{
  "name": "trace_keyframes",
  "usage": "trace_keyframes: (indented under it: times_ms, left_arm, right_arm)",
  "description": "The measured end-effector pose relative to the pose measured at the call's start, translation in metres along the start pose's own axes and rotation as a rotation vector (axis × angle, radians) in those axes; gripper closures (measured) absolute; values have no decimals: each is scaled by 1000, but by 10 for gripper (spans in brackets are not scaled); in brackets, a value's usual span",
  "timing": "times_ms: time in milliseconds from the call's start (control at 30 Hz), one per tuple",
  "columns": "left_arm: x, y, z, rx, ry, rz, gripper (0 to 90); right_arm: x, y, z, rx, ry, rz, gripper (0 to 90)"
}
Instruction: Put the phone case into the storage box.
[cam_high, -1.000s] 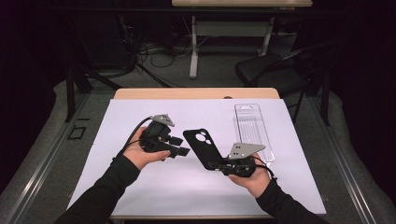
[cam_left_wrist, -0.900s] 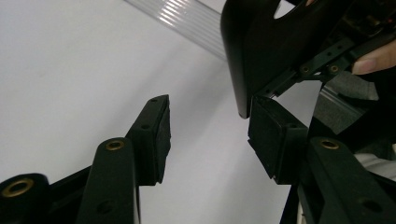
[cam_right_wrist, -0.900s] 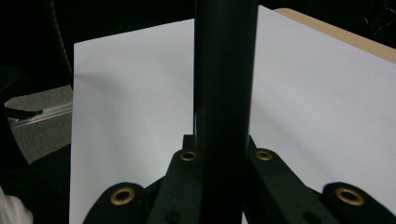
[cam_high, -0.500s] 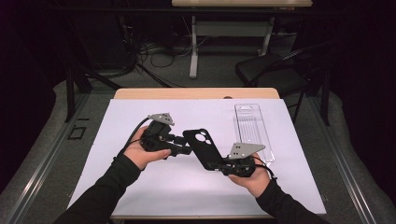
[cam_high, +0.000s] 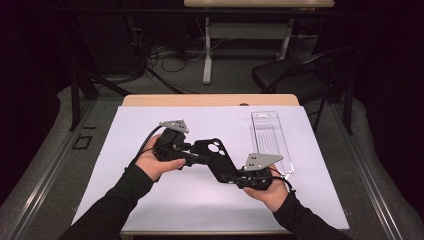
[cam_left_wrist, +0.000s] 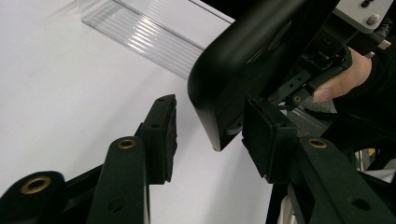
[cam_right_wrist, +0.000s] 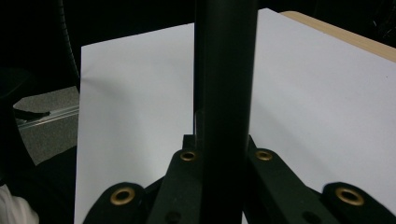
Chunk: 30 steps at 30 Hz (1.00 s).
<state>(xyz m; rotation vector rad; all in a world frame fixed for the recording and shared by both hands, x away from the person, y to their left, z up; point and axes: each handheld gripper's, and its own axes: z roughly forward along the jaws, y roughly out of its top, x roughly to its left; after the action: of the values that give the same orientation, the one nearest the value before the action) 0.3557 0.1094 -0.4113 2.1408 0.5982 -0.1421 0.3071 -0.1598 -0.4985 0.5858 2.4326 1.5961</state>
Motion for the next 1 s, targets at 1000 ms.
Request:
trace_keyframes:
  times_ms: [1000]
  left_arm:
    - [0,3,2,-32,-49,12,636]
  right_arm:
    - [0,-1,2,-8,23,7,885]
